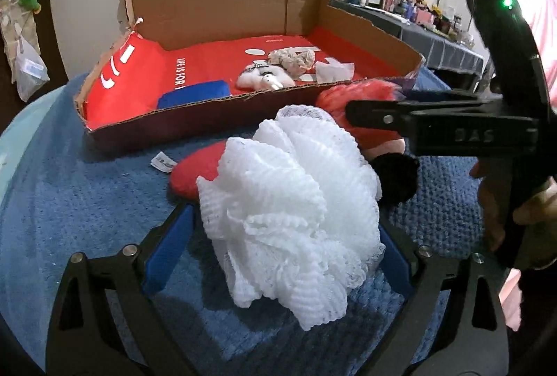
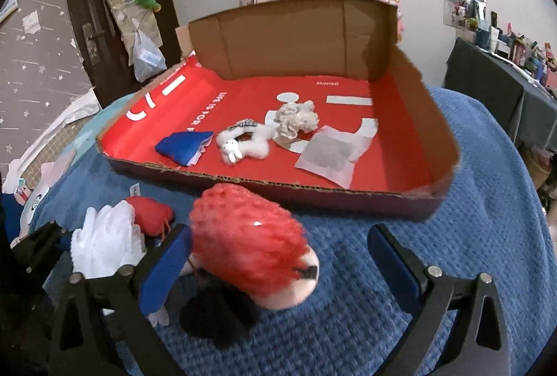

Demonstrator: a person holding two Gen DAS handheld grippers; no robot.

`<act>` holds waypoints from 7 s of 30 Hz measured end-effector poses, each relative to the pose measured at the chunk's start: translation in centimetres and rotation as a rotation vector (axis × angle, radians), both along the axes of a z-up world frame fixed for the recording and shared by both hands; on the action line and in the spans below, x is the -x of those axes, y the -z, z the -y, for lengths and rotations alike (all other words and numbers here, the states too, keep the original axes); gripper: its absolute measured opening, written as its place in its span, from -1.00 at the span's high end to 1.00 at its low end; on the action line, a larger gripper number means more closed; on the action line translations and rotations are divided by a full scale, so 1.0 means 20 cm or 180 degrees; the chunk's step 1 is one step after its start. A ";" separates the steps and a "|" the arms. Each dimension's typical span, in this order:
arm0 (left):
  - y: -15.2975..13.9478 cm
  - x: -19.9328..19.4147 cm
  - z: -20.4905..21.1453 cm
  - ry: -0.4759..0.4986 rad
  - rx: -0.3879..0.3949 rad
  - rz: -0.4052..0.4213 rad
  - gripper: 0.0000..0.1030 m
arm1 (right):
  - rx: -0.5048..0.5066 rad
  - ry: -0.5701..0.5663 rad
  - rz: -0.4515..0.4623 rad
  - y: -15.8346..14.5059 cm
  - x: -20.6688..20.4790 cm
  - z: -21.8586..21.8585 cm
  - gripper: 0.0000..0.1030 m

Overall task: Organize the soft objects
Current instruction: 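Grasp the white mesh bath puff with the left tool while the right tool grasps the red bead bag, then carry the white bath puff and red bead bag into the box with both tools, then open both tools to release the bath puff and bead bag inside the box, then withdraw both tools from the box toward the remaining items on the blanket, then grasp the red plush with the left tool while the right tool grasps the beige powder puff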

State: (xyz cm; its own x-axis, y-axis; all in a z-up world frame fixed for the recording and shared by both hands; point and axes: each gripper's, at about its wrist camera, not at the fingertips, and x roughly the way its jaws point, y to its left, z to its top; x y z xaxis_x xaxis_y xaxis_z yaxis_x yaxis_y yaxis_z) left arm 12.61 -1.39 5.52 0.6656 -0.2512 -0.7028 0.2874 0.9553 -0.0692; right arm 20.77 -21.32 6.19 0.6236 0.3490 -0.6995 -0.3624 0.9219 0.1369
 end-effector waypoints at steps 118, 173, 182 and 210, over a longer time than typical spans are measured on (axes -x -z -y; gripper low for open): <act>-0.28 -1.16 0.00 0.0129 -0.0240 -0.0088 -0.76 | 0.0980 0.0338 -0.0368 -0.22 -0.81 -0.09 -0.39; -0.31 0.29 -0.10 -0.0431 0.0028 0.1092 -0.96 | 0.0072 0.0616 0.0815 -0.17 0.54 0.10 -1.00; -0.12 0.32 -0.13 -0.0495 0.0062 0.0909 -0.96 | 0.0122 0.0663 0.0702 0.04 0.57 0.10 -1.00; -0.09 -0.03 -0.14 -0.0260 -0.0076 0.0326 -0.96 | 0.0135 0.0714 0.0292 0.02 0.32 0.15 -1.00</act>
